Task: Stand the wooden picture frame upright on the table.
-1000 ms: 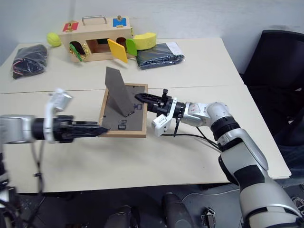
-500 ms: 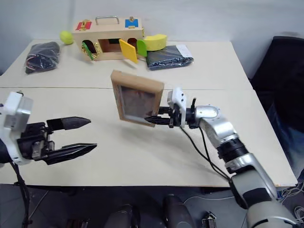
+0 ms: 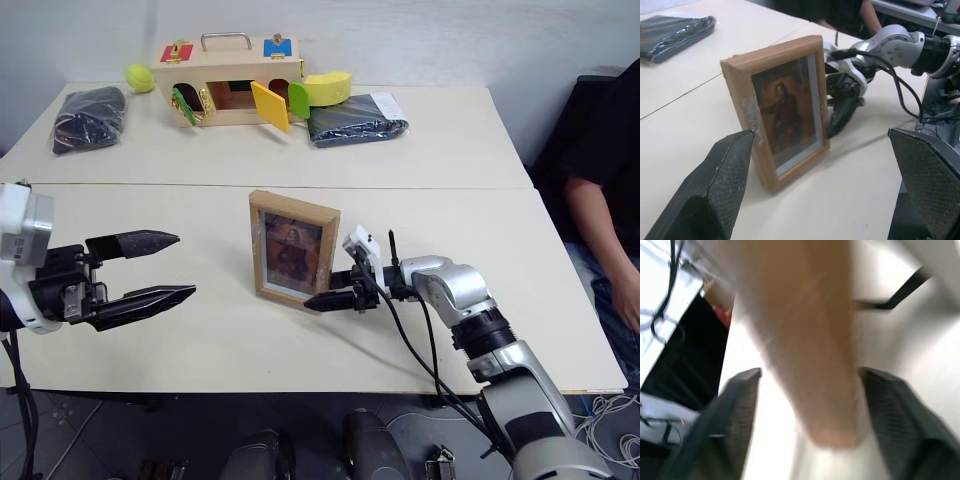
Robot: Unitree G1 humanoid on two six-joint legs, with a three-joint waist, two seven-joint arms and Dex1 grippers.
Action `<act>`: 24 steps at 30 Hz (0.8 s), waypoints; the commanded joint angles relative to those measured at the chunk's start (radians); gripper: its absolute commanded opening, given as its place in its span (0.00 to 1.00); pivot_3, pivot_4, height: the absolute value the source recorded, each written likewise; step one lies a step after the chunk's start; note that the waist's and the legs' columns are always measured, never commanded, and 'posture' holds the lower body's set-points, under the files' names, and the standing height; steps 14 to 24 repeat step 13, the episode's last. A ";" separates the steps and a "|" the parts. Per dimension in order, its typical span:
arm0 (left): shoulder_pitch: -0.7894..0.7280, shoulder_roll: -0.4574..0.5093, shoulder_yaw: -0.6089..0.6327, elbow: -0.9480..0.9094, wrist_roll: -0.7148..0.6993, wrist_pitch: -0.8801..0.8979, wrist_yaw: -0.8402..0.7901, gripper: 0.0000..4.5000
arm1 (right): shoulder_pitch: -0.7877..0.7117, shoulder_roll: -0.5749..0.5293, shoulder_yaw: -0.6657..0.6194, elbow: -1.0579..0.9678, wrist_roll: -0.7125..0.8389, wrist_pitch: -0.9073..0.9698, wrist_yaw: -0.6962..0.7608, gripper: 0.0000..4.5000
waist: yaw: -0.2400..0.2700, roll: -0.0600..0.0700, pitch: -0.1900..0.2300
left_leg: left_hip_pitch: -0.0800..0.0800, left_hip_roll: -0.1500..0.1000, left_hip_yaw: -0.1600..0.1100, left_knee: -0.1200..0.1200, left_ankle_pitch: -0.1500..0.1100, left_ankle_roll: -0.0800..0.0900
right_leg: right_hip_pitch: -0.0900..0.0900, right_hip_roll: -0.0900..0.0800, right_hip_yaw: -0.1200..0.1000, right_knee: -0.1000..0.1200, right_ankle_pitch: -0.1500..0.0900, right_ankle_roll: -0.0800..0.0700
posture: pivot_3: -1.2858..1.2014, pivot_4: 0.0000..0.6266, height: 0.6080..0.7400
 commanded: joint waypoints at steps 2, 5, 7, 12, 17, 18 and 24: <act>-0.002 0.035 0.028 0.028 -0.023 -0.031 -0.023 1.00 | -0.006 -0.141 -0.050 -0.085 -0.086 -0.109 0.104 0.99 | 0.001 0.000 0.000 | 0.000 0.000 0.000 0.000 0.000 0.000 | 0.000 0.000 0.000 0.000 0.000 0.000 | 0.52 0.24 1.00; -0.001 0.052 0.044 0.042 -0.041 -0.028 -0.031 1.00 | -0.047 -0.284 -0.125 -0.044 -0.080 -0.173 0.261 0.99 | 0.003 0.001 0.001 | 0.000 0.000 0.000 0.000 0.000 0.000 | 0.000 0.000 0.000 -0.001 0.000 0.000 | 0.52 0.24 1.00; 0.011 0.066 0.055 0.049 -0.036 -0.033 -0.051 1.00 | -0.089 -0.358 -0.181 -0.011 -0.029 -0.127 0.362 0.99 | 0.004 0.001 0.001 | 0.000 0.000 0.000 -0.001 0.000 0.001 | 0.000 0.000 0.000 -0.001 0.000 0.000 | 0.52 0.24 1.00; -0.006 0.088 0.042 0.087 -0.020 -0.064 -0.071 1.00 | -0.098 -0.441 -0.257 -0.047 0.092 -0.035 0.438 0.99 | -0.005 0.001 0.001 | 0.002 0.001 0.000 -0.002 0.000 0.000 | 0.000 0.001 0.000 -0.001 0.000 -0.001 | 0.52 0.24 1.00; -0.005 0.090 0.033 0.085 -0.009 -0.079 -0.080 1.00 | -0.093 -0.427 -0.269 -0.055 0.099 -0.025 0.424 0.99 | -0.005 0.001 0.001 | 0.002 0.001 0.000 -0.002 0.000 0.000 | 0.001 0.001 0.000 -0.001 0.000 -0.001 | 0.52 0.24 1.00; -0.005 0.090 0.033 0.085 -0.009 -0.079 -0.080 1.00 | -0.093 -0.427 -0.269 -0.055 0.099 -0.025 0.424 0.99 | -0.005 0.001 0.001 | 0.002 0.001 0.000 -0.002 0.000 0.000 | 0.001 0.001 0.000 -0.001 0.000 -0.001 | 0.52 0.24 1.00; -0.005 0.090 0.033 0.085 -0.009 -0.079 -0.080 1.00 | -0.093 -0.427 -0.269 -0.055 0.099 -0.025 0.424 0.99 | -0.005 0.001 0.001 | 0.002 0.001 0.000 -0.002 0.000 0.000 | 0.001 0.001 0.000 -0.001 0.000 -0.001 | 0.52 0.24 1.00</act>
